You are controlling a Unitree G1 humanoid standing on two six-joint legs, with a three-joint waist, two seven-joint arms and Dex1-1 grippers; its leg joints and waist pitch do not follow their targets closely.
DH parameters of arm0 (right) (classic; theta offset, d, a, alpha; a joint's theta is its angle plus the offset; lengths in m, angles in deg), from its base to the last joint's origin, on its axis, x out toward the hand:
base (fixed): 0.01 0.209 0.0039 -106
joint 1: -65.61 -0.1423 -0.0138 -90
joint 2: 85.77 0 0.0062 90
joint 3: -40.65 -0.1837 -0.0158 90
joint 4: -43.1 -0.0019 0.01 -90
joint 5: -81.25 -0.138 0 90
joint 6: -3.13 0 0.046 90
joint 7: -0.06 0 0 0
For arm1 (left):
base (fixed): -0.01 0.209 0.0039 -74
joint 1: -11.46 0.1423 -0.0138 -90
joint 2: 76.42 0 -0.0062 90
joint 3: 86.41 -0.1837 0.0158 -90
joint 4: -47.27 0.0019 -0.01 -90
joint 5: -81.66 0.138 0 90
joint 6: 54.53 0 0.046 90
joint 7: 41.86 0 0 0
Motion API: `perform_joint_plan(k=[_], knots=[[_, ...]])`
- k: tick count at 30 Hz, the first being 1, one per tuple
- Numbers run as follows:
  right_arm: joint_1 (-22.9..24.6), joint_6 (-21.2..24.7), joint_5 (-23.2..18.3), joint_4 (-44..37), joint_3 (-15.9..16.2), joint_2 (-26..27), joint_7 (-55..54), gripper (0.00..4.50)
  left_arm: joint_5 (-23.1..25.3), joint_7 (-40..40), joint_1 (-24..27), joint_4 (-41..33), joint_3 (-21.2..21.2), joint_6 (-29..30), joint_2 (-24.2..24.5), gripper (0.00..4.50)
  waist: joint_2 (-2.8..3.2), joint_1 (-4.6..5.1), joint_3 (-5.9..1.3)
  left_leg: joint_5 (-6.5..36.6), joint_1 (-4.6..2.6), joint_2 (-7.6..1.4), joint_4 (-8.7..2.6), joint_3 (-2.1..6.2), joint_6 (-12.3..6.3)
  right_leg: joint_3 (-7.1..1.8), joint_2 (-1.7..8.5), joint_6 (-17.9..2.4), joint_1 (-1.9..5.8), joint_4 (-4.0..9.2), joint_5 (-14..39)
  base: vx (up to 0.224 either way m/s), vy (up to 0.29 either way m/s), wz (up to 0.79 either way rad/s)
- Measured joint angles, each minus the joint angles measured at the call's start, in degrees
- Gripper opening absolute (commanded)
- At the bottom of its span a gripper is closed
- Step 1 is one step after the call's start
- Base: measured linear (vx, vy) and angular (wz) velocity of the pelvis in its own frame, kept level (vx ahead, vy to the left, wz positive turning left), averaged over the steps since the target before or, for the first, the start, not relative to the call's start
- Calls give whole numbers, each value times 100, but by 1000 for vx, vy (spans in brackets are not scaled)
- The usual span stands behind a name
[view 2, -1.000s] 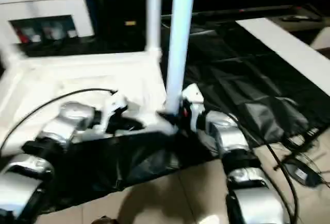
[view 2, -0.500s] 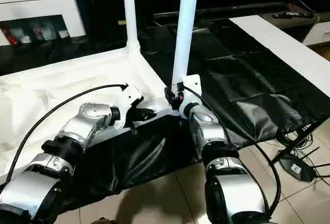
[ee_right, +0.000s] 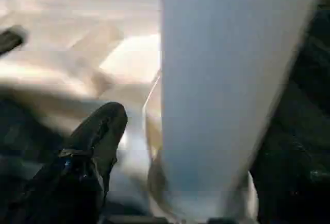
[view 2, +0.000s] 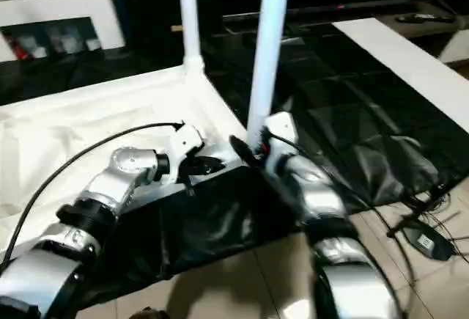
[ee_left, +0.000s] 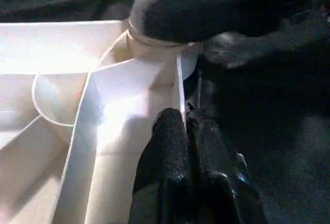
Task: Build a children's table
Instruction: Rotate leg to tighten
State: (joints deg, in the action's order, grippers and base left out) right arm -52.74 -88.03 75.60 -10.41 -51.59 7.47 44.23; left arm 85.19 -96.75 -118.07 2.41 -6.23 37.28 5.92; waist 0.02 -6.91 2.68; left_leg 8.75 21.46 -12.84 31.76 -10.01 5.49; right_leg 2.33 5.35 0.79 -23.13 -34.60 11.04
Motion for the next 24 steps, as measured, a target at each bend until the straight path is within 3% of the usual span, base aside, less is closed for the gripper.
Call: perform_joint_plan(k=[3, 5, 9, 17, 19, 24], knots=[[359, 263, -36, -660, 113, -282, 281, 372, -225, -70, 144, -227, 122, 66, 63, 53, -22, 1, 14, 0, 2, -1, 6, 0, 1, 0, -1, 1, -3, -6, -1, 0, 0, 0], [637, 474, -75, -1184, 270, -417, 491, 372, -399, -198, 215, -571, 199, 195, 149, 51, -46, 19, 29, 0, 1, -12, 5, 2, 2, 3, -9, 2, -5, -9, -1, 0, 0, 0], [1065, 984, -215, -2035, 505, -623, 840, 372, -656, -618, 476, -1499, 333, 624, 687, 87, -34, 67, 31, 1, -6, -12, 1, 2, 3, -1, -11, 2, -6, -12, -1, 0, 0, 0], [1343, 1863, -470, -3045, 726, -881, 1067, 372, -1058, -1361, 1519, -3309, 374, 1925, 1849, 140, -33, 48, 37, 1, -5, -10, -2, 2, 6, -4, -10, 6, -11, -15, 2, 0, 0, 0], [1453, 1985, -471, -3294, 763, -919, 1037, 372, -1190, -1355, 1802, -3903, 492, 2236, 2115, 152, -36, 37, 38, 1, -6, -10, -2, 2, 7, -5, -9, 9, -9, -17, 4, 0, 0, 0], [1632, 2243, -574, -3616, 795, -1304, 1243, 372, -1411, -1367, 2349, -4608, 829, 2767, 2565, 193, -39, 8, 37, 1, -8, -5, 5, 2, 8, -9, -5, 12, -3, -21, 6, 0, 0, 0]])
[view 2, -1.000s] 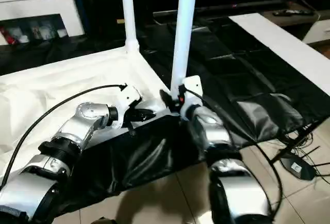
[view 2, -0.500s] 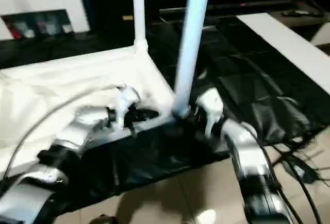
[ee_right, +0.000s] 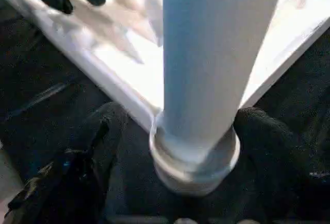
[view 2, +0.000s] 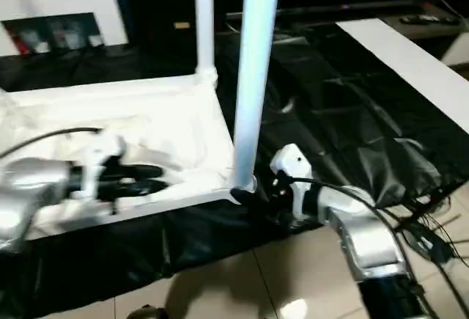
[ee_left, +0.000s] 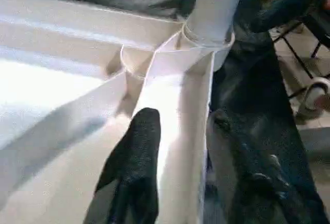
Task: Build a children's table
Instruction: Rotate leg to tighten
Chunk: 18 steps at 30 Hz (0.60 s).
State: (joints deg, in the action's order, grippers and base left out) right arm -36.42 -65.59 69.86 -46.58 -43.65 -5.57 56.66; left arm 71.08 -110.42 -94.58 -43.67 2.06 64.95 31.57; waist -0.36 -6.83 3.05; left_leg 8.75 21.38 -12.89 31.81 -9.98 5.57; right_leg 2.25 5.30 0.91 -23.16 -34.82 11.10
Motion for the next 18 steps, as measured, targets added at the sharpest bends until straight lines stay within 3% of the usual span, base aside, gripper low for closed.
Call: perform_joint_plan(k=[5, 13, 18], knots=[[57, 69, -2, 19, 26, -156, 107, 372, -267, -121, 202, -382, 96, 463, 288, 239, -9, -44, 1, 0, -6, 0, 6, 2, 0, -1, -1, 0, 1, -16, 0, 0, 0, 0], [51, 273, -158, 30, -111, -867, 479, 372, -134, -179, 67, -322, -644, 605, 259, 308, 14, -150, -8, -1, -11, 5, 22, 4, 1, -9, 0, 2, 14, -26, -11, 0, 0, 0], [153, 563, -422, -252, -83, -1027, 895, 372, 243, 25, -242, 158, -1020, 464, 181, 351, 27, -122, -16, -1, -19, 3, 48, 11, 0, -11, -3, 3, 21, -41, -13, 0, 0, 0]])
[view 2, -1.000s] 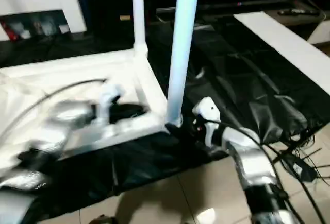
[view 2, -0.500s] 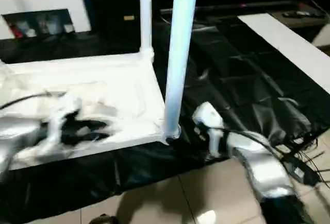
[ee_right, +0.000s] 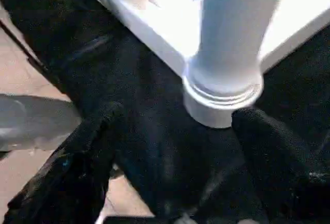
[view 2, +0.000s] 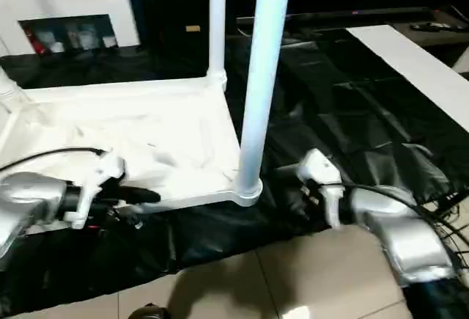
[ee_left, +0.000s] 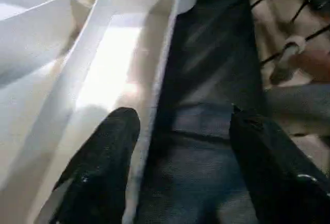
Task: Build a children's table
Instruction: Rotate leg to tighten, then rotate table base
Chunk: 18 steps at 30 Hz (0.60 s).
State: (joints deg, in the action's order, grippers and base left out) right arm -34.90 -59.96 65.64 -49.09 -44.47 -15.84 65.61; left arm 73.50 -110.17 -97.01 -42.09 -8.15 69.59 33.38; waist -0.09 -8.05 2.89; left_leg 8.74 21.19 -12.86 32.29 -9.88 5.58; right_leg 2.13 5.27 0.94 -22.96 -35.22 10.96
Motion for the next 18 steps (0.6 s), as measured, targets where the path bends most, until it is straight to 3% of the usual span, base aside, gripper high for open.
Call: perform_joint_plan(k=[6, 12, 16, 18], knots=[[-165, -81, 17, 62, 57, 265, -247, 372, 529, 673, -672, 1196, -296, -597, -484, 385, 2, -10, -1, 0, 0, 2, 9, 4, 0, 1, 3, 2, 2, -3, -21, 0, 0, 0], [-361, -135, 53, 168, 103, 594, -600, 372, 813, 1492, -918, 1846, -317, -1324, -762, 420, 2, -6, -1, -1, 2, 1, 14, 8, 1, 6, 3, 2, 1, -4, -37, 0, 0, 0], [-364, -164, 51, 173, 143, 897, -848, 372, 736, 2094, -936, 1988, 136, -1841, -1032, 443, 4, -17, -1, -3, 15, -1, 18, 15, 4, 13, 1, 1, -6, -4, -41, 0, 0, 0], [-366, -261, 59, 173, 107, 1111, -1129, 372, 371, 2300, -877, 1712, 749, -1886, -1252, 443, 5, -15, -1, -3, 19, -2, 27, 16, 5, 13, 2, 1, -6, -3, -41, 0, 0, 0]])
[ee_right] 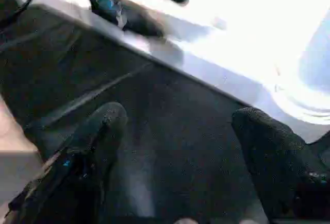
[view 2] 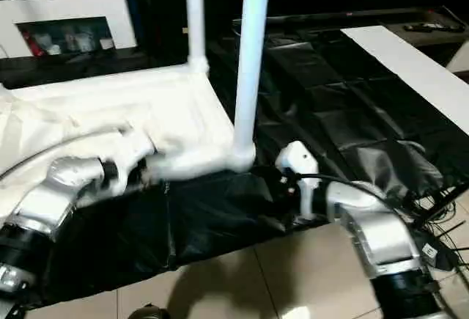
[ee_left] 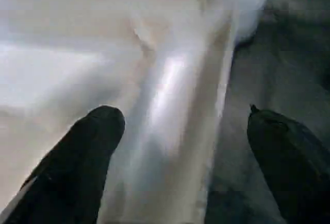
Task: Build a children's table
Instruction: Rotate table base
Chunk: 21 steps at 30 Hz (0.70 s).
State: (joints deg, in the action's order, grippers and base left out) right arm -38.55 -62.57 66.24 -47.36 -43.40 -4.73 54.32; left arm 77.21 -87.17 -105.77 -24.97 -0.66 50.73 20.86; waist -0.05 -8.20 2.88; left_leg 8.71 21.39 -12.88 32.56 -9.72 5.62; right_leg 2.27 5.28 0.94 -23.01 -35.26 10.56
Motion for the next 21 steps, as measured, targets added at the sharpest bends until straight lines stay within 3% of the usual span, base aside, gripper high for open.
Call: perform_joint_plan(k=[3, 7, 9, 10, 11, 12, 13, 14, 15, 16, 17, 18, 19, 20, 21], knots=[[-55, -236, 319, 153, -3, 823, -1066, 372, -590, 673, 420, -959, 832, 6, -553, 443, 11, 60, -12, 0, -3, 1, 7, -3, 0, -8, 0, 1, 0, 5, 1, 0, 0, 0], [-141, -629, 762, 639, 124, 1365, -2143, 372, -577, 1645, 1174, -1471, 1080, -116, -841, 443, -5, 92, -8, 0, 31, 5, 2, 22, -1, 21, 3, 11, 1, 12, 7, 0, 0, 0], [-147, -812, 904, 828, 116, 1534, -2475, 372, -330, 2049, 1438, -1648, 1104, -150, -948, 443, 16, 192, -11, -1, 187, 85, 11, 326, -2, 284, 66, 22, 50, 68, 17, -5, -30, 43], [-150, -842, 917, 868, 131, 1581, -2539, 372, -271, 2122, 1466, -1665, 1104, -151, -964, 443, 20, 203, -9, -4, 245, 84, 11, 443, -4, 378, 60, -2, 63, 85, 11, 1, -40, 58], [-202, -874, 913, 932, 138, 1692, -2587, 372, -162, 2250, 1538, -1748, 1138, -155, -992, 443, 54, 236, 7, -27, 291, 79, 31, 605, 10, 483, 21, -69, 106, 90, 33, 10, -88, 55], [-291, -903, 909, 1037, 143, 1835, -2633, 372, -3, 2497, 1607, -1855, 1219, -136, -1080, 443, 84, 251, 24, -87, 306, 95, 35, 791, 46, 576, -17, -265, 133, -3, 126, -8, -123, 50], [-346, -933, 908, 1089, 166, 1897, -2635, 372, 70, 2635, 1624, -1901, 1281, -98, -1132, 443, 88, 275, 27, -118, 310, 129, 39, 951, 24, 627, -52, -600, 132, -143, 258, -8, -123, 50], [-381, -958, 906, 1097, 188, 1928, -2633, 372, 90, 2747, 1625, -1933, 1351, -39, -1182, 443, 83, 296, 24, -121, 303, 160, 38, 1101, 22, 615, -122, -902, 134, -259, 383, -4, -133, 59], [-398, -1009, 905, 1090, 186, 1912, -2632, 372, 89, 2839, 1625, -1967, 1408, 2, -1248, 443, 63, 295, 14, -121, 294, 245, 23, 1285, 23, 578, -170, -1070, 149, -386, 503, -21, -121, 69], [-411, -1041, 870, 1112, 160, 1902, -2618, 372, 81, 2929, 1645, -2024, 1428, 53, -1268, 443, 25, 260, 9, -97, 322, 314, -6, 1349, 48, 573, -189, -1018, 186, -398, 547, -21, -121, 69], [-411, -1075, 842, 1135, 117, 1889, -2610, 372, 80, 2991, 1655, -2067, 1444, 96, -1282, 443, -23, 196, -2, -46, 341, 328, -9, 1336, -34, 612, -144, -710, 192, -377, 535, -50, -95, 61], [-434, -1091, 775, 1229, 70, 1846, -2510, 372, 76, 3079, 1702, -2132, 1444, 143, -1281, 443, -68, 105, 5, 116, 342, 309, 306, 1064, -211, 744, 19, -208, 200, -380, 518, -43, -86, 20], [-441, -1092, 706, 1333, 58, 1795, -2375, 372, 76, 3146, 1834, -2195, 1461, 189, -1230, 443, -78, -34, 18, 159, 242, 272, 387, 793, -278, 675, -2, -214, 207, -385, 517, -43, -86, 20], [-450, -1105, 625, 1406, 55, 1740, -2230, 372, 78, 3199, 1915, -2209, 1485, 216, -1157, 443, -62, -134, 20, 219, 152, 297, 425, 616, -284, 669, 2, -213, 207, -375, 516, -13, -60, -3], [-450, -1106, 581, 1485, 35, 1680, -2104, 372, 80, 3219, 1920, -2211, 1532, 221, -1064, 443, -77, -229, 28, 275, 137, 316, 411, 488, -298, 643, 2, -215, 180, -360, 508, 0, 0, 0]])
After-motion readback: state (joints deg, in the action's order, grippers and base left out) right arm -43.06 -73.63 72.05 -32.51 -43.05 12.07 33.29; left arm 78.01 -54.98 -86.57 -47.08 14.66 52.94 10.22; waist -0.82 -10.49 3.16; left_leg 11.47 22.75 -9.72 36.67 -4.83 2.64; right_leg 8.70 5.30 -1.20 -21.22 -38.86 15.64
